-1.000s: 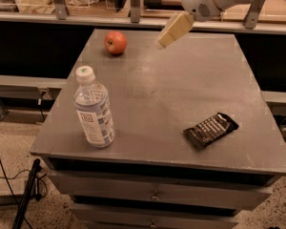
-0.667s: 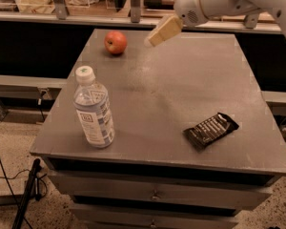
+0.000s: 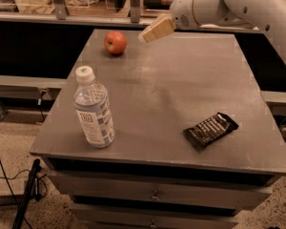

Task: Move apple near blue plastic bottle

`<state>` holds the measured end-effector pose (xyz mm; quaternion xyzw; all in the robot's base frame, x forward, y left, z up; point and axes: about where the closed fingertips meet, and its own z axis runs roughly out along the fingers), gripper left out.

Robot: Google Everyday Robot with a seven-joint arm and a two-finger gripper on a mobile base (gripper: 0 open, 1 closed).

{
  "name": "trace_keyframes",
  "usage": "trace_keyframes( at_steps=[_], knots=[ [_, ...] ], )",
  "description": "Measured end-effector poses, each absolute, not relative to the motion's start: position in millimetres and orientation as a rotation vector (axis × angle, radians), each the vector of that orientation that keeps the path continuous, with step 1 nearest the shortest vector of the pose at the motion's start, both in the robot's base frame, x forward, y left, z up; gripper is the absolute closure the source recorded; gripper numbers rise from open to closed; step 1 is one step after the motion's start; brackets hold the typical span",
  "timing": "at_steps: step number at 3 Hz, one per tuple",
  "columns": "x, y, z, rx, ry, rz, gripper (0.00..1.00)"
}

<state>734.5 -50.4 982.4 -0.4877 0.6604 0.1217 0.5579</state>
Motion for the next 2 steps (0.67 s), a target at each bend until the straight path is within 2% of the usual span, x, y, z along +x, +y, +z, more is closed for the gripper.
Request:
trace_keyframes(
  at_steps=[1, 2],
  knots=[
    [736.1, -46.2, 980.9, -1.016, 1.532, 0.422, 0.00],
    [740.0, -31.8, 978.6, -0.777, 1.494, 0.636, 0.00]
  ],
)
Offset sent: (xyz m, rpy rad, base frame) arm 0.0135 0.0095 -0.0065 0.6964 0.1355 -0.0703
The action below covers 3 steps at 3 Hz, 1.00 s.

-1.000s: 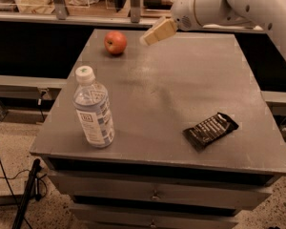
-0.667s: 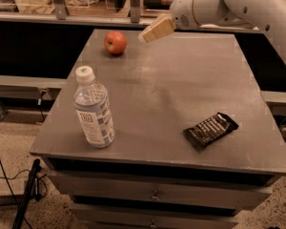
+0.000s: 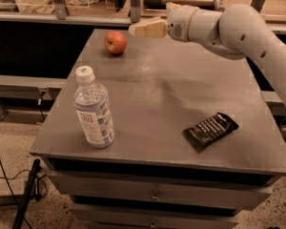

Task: Move apple near blue plastic bottle

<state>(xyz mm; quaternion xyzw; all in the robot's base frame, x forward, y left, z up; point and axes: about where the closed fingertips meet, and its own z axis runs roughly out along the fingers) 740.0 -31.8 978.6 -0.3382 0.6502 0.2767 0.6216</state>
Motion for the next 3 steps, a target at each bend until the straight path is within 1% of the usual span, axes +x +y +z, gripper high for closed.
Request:
trace_keyframes(
  at_steps=[1, 3],
  knots=[
    [745.3, -24.6, 975.8, -0.717, 1.505, 0.665, 0.00],
    [747.0, -6.5, 959.1, -0.888, 1.554, 0.563, 0.00]
  ],
)
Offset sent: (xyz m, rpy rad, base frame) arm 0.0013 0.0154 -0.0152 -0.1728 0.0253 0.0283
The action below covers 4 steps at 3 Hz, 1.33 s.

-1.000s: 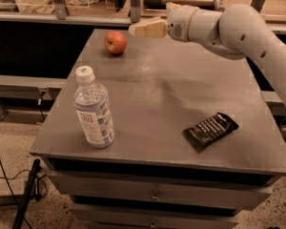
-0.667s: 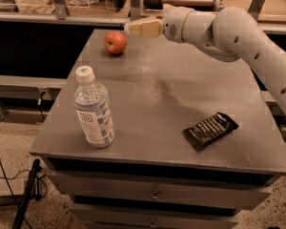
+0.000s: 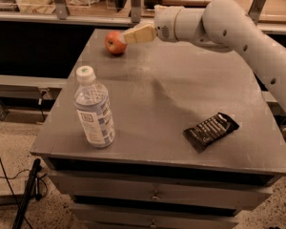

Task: Move apple near blue plastic bottle

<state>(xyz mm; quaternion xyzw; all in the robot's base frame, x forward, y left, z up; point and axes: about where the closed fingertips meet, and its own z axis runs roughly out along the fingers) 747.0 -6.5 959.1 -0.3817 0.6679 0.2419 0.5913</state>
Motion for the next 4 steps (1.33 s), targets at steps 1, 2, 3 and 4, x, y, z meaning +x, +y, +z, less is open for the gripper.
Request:
trace_keyframes(
  at_steps=[1, 2, 3, 4],
  knots=[
    [757.0, -5.1, 945.4, -0.911, 1.557, 0.546, 0.00],
    [767.1, -0.4, 933.7, -0.908, 1.557, 0.551, 0.00],
    [776.0, 8.0, 919.4, -0.904, 1.568, 0.565, 0.00],
    [783.5, 22.1, 909.6, -0.908, 1.573, 0.580, 0.00]
  ],
)
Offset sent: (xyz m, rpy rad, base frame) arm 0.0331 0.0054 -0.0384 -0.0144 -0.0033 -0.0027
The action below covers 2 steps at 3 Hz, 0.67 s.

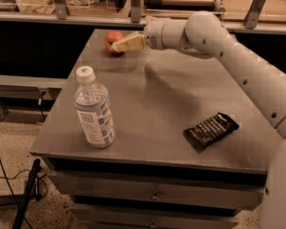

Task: Move apple near blue plastic bottle

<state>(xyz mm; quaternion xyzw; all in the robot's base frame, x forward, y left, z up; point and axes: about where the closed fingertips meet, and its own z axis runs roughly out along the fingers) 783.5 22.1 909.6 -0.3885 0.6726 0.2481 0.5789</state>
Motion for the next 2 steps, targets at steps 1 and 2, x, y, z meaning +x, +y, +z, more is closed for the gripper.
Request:
trace_keyframes(
  at_steps=[1, 2],
  knots=[
    [792.1, 40.9, 902.6, -0.907, 1.577, 0.600, 0.00],
    [798.9, 55.2, 894.5, -0.901, 1.594, 0.610, 0.00]
  ],
)
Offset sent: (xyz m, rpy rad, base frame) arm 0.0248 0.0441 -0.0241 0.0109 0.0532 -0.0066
